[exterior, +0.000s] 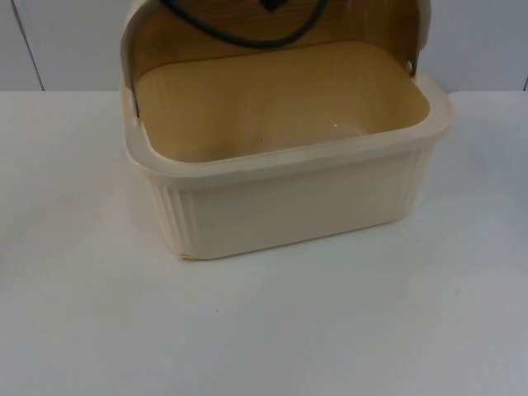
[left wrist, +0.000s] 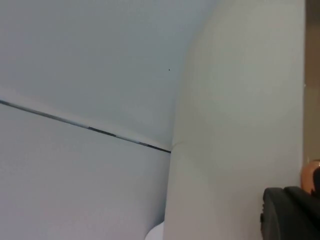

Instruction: Open the box lid with the left hand, place the block into the box with the right hand, then close the box lid with the left hand.

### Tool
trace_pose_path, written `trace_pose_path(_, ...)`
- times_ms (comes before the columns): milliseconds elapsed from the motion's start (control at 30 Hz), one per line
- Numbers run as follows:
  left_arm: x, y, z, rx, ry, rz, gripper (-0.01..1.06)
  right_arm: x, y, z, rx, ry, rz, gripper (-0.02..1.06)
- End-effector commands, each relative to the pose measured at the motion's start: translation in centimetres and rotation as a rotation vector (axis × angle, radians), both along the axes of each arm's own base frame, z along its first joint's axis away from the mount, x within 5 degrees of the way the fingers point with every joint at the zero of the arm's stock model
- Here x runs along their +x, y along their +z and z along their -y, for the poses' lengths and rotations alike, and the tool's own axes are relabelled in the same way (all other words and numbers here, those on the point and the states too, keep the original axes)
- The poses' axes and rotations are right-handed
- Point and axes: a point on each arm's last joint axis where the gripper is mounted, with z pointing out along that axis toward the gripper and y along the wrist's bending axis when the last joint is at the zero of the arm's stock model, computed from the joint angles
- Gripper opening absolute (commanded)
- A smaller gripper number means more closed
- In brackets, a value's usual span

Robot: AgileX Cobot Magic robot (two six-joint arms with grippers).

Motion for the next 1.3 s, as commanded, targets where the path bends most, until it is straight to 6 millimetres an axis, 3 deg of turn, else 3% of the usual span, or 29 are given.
trace_pose_path(0, -0.3, 0.0, 0.2, -0.023, 0.005, -0.041, 0.0, -0.1, 0.1, 0.0, -0.024, 0.006, 0.007, 1.05)
trace_pose_path(467, -2.6, -0.6, 2.6, 0.004, -0.03, -0.117, 0.0, -0.1, 0.1, 0.0, -0.006, -0.001, 0.009, 1.05)
trace_pose_path(967, -6.3, -5.1, 3.1, 0.121, -0.022, -0.2, 0.0, -0.1, 0.1, -0.1, 0.007, -0.006, 0.007, 1.05)
trace_pose_path(1133, -8.1, -7.6, 3.2, 0.163, -0.036, -0.239, 0.0, -0.1, 0.0, -0.1, 0.027, -0.013, 0.007, 1.05)
trace_pose_path(1267, -9.0, -7.9, 3.7, 0.159, -0.034, -0.261, 0.0, -0.2, 0.0, 0.0, 0.028, -0.014, 0.0, 1.05)
